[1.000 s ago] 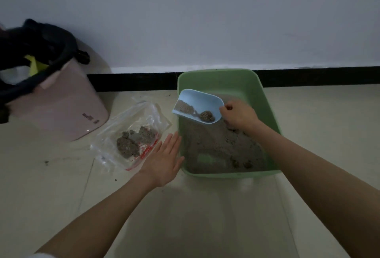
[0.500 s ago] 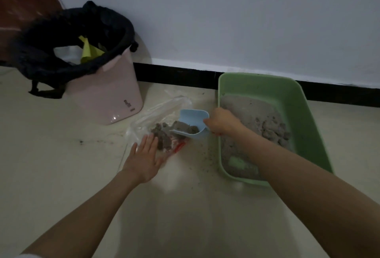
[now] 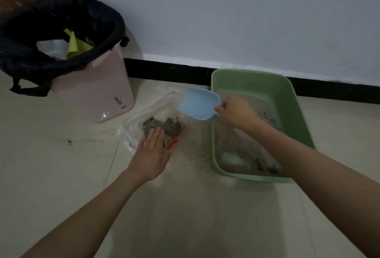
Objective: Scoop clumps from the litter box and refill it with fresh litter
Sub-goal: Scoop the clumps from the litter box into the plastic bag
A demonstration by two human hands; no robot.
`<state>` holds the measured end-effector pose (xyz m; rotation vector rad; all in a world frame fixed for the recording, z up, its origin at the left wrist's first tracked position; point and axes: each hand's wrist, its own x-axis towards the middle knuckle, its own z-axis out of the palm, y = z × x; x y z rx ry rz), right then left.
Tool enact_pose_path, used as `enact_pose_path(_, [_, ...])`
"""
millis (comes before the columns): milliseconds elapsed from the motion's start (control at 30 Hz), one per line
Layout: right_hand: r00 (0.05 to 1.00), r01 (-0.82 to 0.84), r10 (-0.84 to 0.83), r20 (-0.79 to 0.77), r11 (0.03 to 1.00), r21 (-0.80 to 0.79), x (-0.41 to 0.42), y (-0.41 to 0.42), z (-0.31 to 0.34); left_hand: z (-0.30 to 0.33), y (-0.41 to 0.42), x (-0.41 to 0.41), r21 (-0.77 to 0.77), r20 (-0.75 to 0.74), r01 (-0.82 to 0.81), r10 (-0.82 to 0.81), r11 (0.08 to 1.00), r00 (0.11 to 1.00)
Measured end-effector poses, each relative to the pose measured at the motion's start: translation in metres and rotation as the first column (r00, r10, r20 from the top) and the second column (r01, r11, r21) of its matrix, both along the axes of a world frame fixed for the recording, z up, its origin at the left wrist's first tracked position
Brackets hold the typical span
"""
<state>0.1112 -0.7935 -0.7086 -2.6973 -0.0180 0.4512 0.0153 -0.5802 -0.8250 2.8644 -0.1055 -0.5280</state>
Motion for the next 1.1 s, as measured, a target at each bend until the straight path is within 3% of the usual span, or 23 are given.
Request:
enact_pose_path(133, [0.961, 0.278, -0.275, -0.044, 0.942, 0.188, -0.017, -0.065, -0.001, 0.006, -0.043, 0.010, -0.058, 0.033, 0.072, -0.071, 0.996, 0.997])
enact_pose_path(267, [0.847, 0.531, -0.510, -0.149, 0.818, 0.221, -0.048, -0.121, -0.015, 0.009, -0.092, 0.025, -0.118, -0.018, 0.052, -0.054, 0.992, 0.998])
enact_pose_path(333, [0.816, 0.575, -0.547, -0.188, 0.803, 0.156, -0.062, -0.146, -0.019, 0.008, -0.112, 0.031, -0.109, -0.033, 0.059, -0.063, 0.992, 0.997])
enact_pose_path(433, [0.874, 0.452, -0.461, -0.156, 0.888, -0.088, -0.069, -0.181, -0.021, 0.002, -0.130, 0.031, -0.126, -0.075, 0.028, -0.038, 0.992, 0.996])
enact_pose_path(500, [0.922, 0.332, -0.375, -0.097, 0.894, -0.300, -0.066, -0.195, -0.016, -0.001, -0.137, 0.028, -0.131, -0.074, -0.012, 0.002, 0.991, 0.997])
enact_pose_path(600, [0.994, 0.054, -0.098, -0.038, 0.782, -0.621, -0.058, -0.199, -0.005, -0.002, -0.141, 0.025, -0.154, -0.070, -0.059, 0.049, 0.986, 0.996])
enact_pose_path(667, [0.993, -0.119, 0.072, -0.095, 0.662, -0.740, -0.049, -0.196, -0.001, -0.002, -0.143, 0.024, -0.166, -0.073, -0.080, 0.068, 0.983, 0.995])
enact_pose_path(800, [0.959, -0.281, 0.178, -0.218, 0.546, -0.789, -0.036, -0.194, -0.005, -0.004, -0.144, 0.024, -0.162, -0.075, -0.090, 0.079, 0.983, 0.994])
enact_pose_path(1100, [0.968, -0.230, 0.097, -0.233, 0.713, -0.662, -0.033, -0.205, -0.016, -0.003, -0.144, 0.023, -0.188, -0.088, -0.088, 0.073, 0.978, 0.993])
